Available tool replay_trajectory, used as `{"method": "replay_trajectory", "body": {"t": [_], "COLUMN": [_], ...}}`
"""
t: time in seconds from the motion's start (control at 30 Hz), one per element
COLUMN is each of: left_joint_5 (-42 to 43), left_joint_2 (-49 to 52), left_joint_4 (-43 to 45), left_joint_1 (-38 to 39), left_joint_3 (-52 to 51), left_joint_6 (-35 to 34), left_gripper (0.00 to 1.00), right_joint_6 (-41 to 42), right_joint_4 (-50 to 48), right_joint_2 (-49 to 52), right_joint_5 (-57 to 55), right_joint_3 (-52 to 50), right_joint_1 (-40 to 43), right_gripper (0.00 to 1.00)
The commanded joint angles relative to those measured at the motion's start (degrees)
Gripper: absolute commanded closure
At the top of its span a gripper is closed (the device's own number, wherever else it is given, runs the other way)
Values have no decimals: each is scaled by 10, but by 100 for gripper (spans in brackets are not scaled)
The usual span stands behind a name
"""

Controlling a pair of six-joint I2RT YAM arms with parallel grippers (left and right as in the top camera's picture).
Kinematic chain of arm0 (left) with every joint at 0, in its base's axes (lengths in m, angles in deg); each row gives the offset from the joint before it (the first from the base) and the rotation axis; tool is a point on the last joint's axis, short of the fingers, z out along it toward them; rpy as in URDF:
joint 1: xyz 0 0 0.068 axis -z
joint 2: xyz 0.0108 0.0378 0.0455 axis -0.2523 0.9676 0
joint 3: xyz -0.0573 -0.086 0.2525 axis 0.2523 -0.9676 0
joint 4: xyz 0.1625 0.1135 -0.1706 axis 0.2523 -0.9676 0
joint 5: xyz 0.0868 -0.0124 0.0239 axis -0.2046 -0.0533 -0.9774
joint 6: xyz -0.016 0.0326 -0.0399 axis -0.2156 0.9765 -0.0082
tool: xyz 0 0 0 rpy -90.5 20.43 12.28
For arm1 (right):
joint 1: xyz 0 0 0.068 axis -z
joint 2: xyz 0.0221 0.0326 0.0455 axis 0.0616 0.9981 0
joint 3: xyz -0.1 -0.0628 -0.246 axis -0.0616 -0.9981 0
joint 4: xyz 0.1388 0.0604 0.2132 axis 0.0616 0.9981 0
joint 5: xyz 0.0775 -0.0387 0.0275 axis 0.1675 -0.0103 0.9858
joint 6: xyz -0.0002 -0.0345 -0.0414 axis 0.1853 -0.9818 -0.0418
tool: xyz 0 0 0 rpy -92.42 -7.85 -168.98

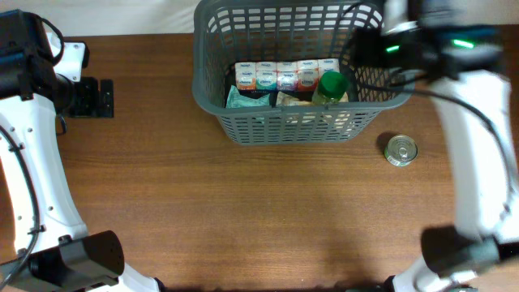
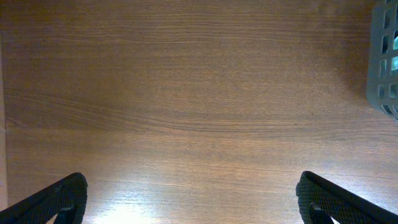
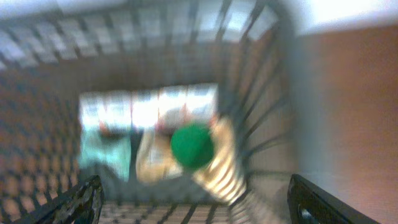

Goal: Pack container
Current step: 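Lift the jar into the basket and release it, then move the right gripper down onto the tuna can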

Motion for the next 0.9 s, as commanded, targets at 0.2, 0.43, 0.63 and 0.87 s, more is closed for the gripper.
{"method": "replay_trajectory", "body": {"t": [0.2, 0.43, 0.63, 0.87], "left_joint_5": [7, 7, 7, 7], "left_joint_2": [-5, -5, -5, -5], "left_joint_4": [2, 2, 2, 2], "left_joint_1": [-2, -2, -2, -2], "left_joint_3": [-4, -4, -4, -4], "left_joint_6": [-7, -7, -7, -7], "left_gripper": [1, 1, 1, 1], "right_joint_6": [78, 110, 124, 68], "right_joint_4": [43, 2, -45, -53], "right_joint_2": [-95, 10, 110, 183], "right_joint_5": [-46, 15, 15, -23], "right_joint_3": [44, -166, -235, -243], "right_joint_1": [308, 342, 307, 236], "right_gripper": [10, 16, 18, 17]}}
